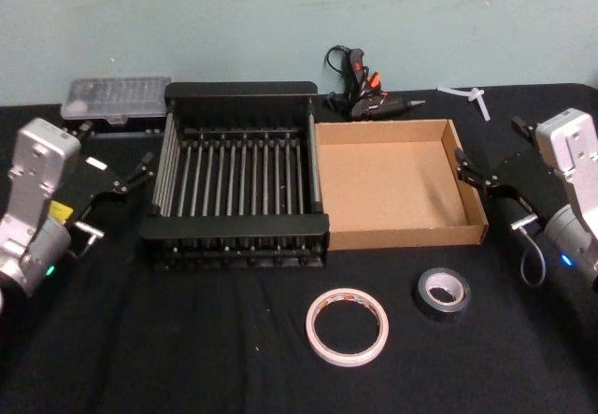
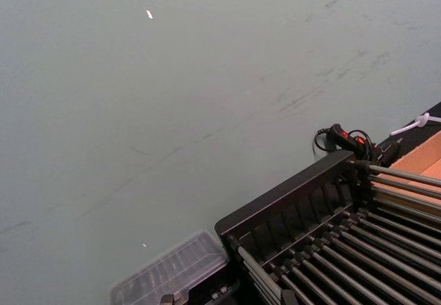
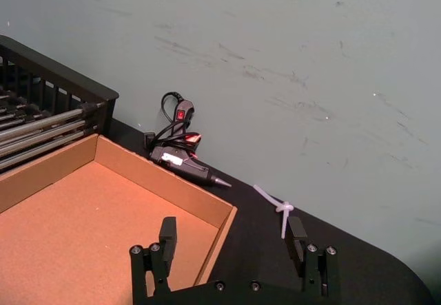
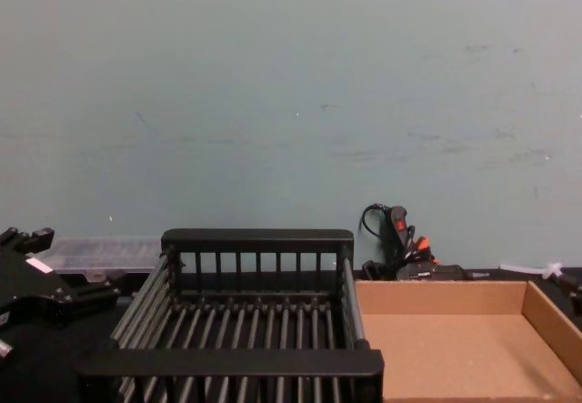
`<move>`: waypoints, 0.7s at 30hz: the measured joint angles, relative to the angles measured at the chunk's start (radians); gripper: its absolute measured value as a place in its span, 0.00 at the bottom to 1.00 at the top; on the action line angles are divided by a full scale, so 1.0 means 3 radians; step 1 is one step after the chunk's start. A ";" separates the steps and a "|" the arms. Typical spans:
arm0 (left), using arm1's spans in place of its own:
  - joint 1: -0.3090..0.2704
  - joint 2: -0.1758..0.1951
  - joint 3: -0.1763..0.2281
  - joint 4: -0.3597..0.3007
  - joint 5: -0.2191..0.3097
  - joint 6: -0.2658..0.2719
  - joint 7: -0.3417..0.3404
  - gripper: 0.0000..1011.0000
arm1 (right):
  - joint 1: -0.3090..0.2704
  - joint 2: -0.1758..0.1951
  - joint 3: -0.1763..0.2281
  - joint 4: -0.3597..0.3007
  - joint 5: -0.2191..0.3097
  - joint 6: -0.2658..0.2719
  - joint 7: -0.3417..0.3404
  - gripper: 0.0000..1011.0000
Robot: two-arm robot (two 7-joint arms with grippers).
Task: Pick up the white tape and place it into the black box , Pick up the silver tape and place it into the brown box.
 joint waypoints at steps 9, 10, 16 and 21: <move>0.0000 0.0000 0.0000 0.0000 0.0000 0.0000 0.0000 0.99 | 0.0000 0.0000 0.0000 0.0000 0.0000 0.0000 0.0000 0.99; 0.0000 0.0000 0.0000 0.0000 0.0000 0.0000 0.0000 0.99 | 0.0000 0.0000 0.0000 0.0000 0.0000 0.0000 0.0000 0.99; 0.0000 0.0000 0.0000 0.0000 0.0000 0.0000 0.0000 0.99 | 0.0000 0.0000 0.0000 0.0000 0.0000 0.0000 0.0000 0.99; 0.0000 0.0000 0.0000 0.0000 0.0000 0.0000 0.0000 0.99 | 0.0000 0.0000 0.0000 0.0000 0.0000 0.0000 0.0000 0.99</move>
